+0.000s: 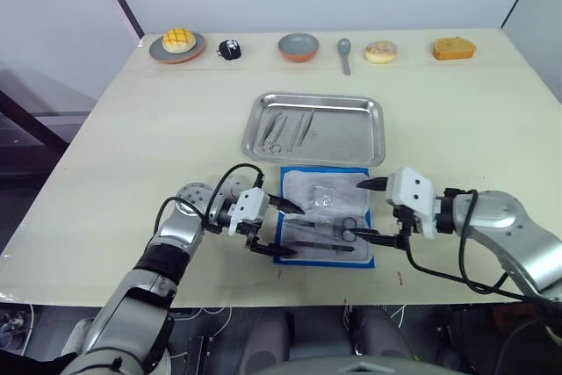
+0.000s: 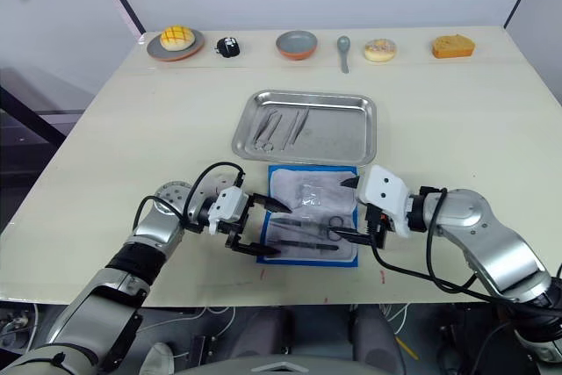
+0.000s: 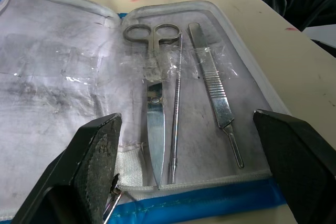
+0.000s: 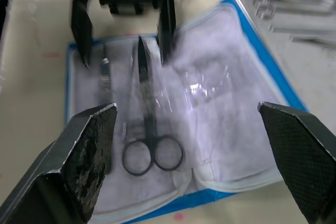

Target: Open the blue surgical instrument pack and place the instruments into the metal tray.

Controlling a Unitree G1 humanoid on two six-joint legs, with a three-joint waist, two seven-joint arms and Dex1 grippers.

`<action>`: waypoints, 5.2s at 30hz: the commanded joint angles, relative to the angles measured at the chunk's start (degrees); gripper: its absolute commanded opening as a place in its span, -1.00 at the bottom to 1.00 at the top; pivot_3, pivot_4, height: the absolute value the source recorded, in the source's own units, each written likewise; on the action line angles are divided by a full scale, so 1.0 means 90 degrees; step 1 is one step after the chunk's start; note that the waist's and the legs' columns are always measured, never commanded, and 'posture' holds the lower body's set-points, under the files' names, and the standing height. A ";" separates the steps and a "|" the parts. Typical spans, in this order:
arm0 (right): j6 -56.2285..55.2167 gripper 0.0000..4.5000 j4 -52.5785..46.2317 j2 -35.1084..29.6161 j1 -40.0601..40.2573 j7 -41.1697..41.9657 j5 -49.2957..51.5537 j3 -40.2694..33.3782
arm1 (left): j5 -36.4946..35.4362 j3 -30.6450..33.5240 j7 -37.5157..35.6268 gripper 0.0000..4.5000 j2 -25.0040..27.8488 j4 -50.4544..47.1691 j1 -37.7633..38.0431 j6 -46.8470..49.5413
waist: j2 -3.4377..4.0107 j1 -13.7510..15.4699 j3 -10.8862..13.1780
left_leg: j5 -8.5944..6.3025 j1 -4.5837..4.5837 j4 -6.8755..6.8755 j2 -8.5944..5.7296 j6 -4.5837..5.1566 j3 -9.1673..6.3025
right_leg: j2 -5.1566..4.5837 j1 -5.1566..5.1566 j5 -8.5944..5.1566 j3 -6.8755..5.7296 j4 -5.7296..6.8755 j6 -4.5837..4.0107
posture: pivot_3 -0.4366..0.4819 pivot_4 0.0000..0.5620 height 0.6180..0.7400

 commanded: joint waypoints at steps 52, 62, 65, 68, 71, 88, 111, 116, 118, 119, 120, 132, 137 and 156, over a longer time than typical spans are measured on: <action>0.1364 -0.98 -0.0023 0.0345 -0.1706 0.0997 -0.1781 0.1969 | 0.0667 -0.0284 0.0397 1.00 -0.0186 0.0068 0.0520 0.0484 | -0.0025 0.0005 -0.0043 | -0.0003 -0.0003 -0.0002 -0.0003 0.0005 -0.0007 | -0.0001 -0.0001 0.0000 -0.0004 -0.0007 -0.0001 | -0.05 -0.47 0.87; 0.1707 -0.98 -0.0326 -0.0033 -0.2266 0.1290 -0.2125 0.2291 | 0.0679 -0.0288 0.0401 1.00 -0.0233 0.0088 0.0511 0.0498 | -0.0025 0.0016 -0.0043 | -0.0003 -0.0005 -0.0001 -0.0005 0.0005 -0.0010 | -0.0003 0.0000 -0.0001 -0.0007 -0.0010 -0.0001 | -0.05 -0.47 0.87; 0.1763 -0.98 -0.0420 -0.0153 -0.2312 0.1363 -0.2202 0.2339 | 0.0678 -0.0293 0.0405 1.00 -0.0246 0.0082 0.0523 0.0507 | -0.0025 0.0017 -0.0043 | -0.0003 -0.0005 -0.0002 -0.0005 0.0005 -0.0011 | -0.0004 0.0000 -0.0001 -0.0008 -0.0010 -0.0001 | -0.05 -0.47 0.87; 0.1799 -0.98 -0.0474 -0.0232 -0.2296 0.1403 -0.2248 0.2330 | 0.0680 -0.0297 0.0413 1.00 -0.0261 0.0070 0.0531 0.0519 | -0.0025 0.0019 -0.0043 | -0.0003 -0.0005 -0.0001 -0.0005 0.0005 -0.0010 | -0.0004 0.0000 -0.0001 -0.0008 -0.0010 -0.0001 | -0.05 -0.47 0.87; 0.1781 -0.98 -0.0487 -0.0342 -0.2245 0.1431 -0.2297 0.2288 | 0.0679 -0.0296 0.0422 1.00 -0.0273 0.0055 0.0541 0.0536 | -0.0025 0.0022 -0.0043 | -0.0003 -0.0006 -0.0001 -0.0006 0.0005 -0.0010 | -0.0005 0.0000 -0.0001 -0.0008 -0.0011 -0.0001 | -0.05 -0.47 0.87; 0.1483 -0.98 -0.0973 -0.1930 -0.1555 0.1972 -0.2004 0.0994 | 0.0696 -0.0238 0.0444 1.00 -0.0316 0.0095 0.0482 0.0530 | -0.0023 0.0046 -0.0042 | -0.0003 -0.0017 -0.0002 -0.0010 0.0005 -0.0014 | -0.0007 0.0001 -0.0001 -0.0008 -0.0025 0.0000 | -0.05 -0.47 0.87; 0.2810 -0.98 -0.0175 -0.0114 -0.1437 0.0001 -0.0676 -0.1289 | 0.0752 -0.0118 0.0526 1.00 -0.0441 0.0027 0.0622 0.0542 | 0.0008 0.0030 -0.0053 | -0.0007 0.0000 -0.0008 -0.0017 0.0011 -0.0026 | -0.0006 0.0049 0.0000 -0.0006 -0.0062 0.0001 | -0.05 -0.47 0.87; 0.3375 -0.98 0.0266 0.1076 -0.1965 -0.0989 -0.0694 -0.1198 | 0.0759 -0.0100 0.0583 1.00 -0.0458 -0.0019 0.0656 0.0574 | 0.0014 0.0013 -0.0058 | -0.0008 -0.0001 -0.0009 -0.0020 0.0013 -0.0033 | -0.0006 0.0049 0.0000 -0.0007 -0.0064 0.0001 | -0.05 -0.47 0.87; 0.3600 -0.98 0.0543 0.1598 -0.2193 -0.1474 -0.0757 -0.1220 | 0.0758 -0.0094 0.0616 1.00 -0.0474 -0.0053 0.0681 0.0597 | 0.0016 0.0016 -0.0059 | -0.0008 0.0000 -0.0009 -0.0021 0.0013 -0.0033 | -0.0006 0.0049 0.0000 -0.0006 -0.0062 0.0001 | -0.05 -0.47 0.87; 0.3644 -0.98 0.0690 0.1805 -0.2300 -0.1673 -0.0800 -0.1210 | 0.0757 -0.0091 0.0631 1.00 -0.0482 -0.0074 0.0697 0.0610 | 0.0017 0.0032 -0.0060 | -0.0008 -0.0001 -0.0009 -0.0021 0.0013 -0.0034 | -0.0006 0.0049 0.0000 -0.0007 -0.0062 0.0001 | -0.05 -0.47 0.87; 0.3730 -0.98 0.0867 0.2054 -0.2409 -0.1902 -0.0836 -0.1227 | 0.0757 -0.0088 0.0644 1.00 -0.0487 -0.0095 0.0715 0.0618 | 0.0017 0.0034 -0.0060 | -0.0008 -0.0005 -0.0009 -0.0024 0.0013 -0.0040 | -0.0006 0.0049 0.0000 -0.0007 -0.0065 0.0001 | -0.05 -0.47 0.87; 0.3044 -0.98 0.3532 0.3839 -0.3559 -0.3578 -0.1451 -0.1056 | 0.0740 0.0025 0.0846 1.00 -0.0488 -0.0247 0.0783 0.0766 | 0.0032 -0.0001 -0.0067 | -0.0008 -0.0003 -0.0012 -0.0030 0.0013 -0.0050 | -0.0006 0.0050 0.0000 -0.0004 -0.0061 0.0001 | -0.05 -0.47 0.87; 0.2860 -0.98 0.4445 0.4334 -0.3774 -0.3897 -0.1443 -0.1210 | 0.0764 0.0051 0.0878 1.00 -0.0490 -0.0192 0.0724 0.0763 | 0.0033 0.0007 -0.0066 | -0.0008 -0.0005 -0.0011 -0.0031 0.0013 -0.0051 | -0.0007 0.0050 0.0001 -0.0005 -0.0061 0.0001 | -0.05 -0.47 0.87; 0.2364 -0.98 0.6060 0.5296 -0.4185 -0.5020 -0.1308 -0.2090 | 0.0733 0.0028 0.0901 1.00 -0.0478 -0.0400 0.0875 0.0858 | 0.0043 -0.0022 -0.0069 | -0.0008 -0.0002 -0.0018 -0.0031 0.0013 -0.0055 | -0.0006 0.0049 0.0001 -0.0004 -0.0059 0.0001 | -0.05 -0.47 0.87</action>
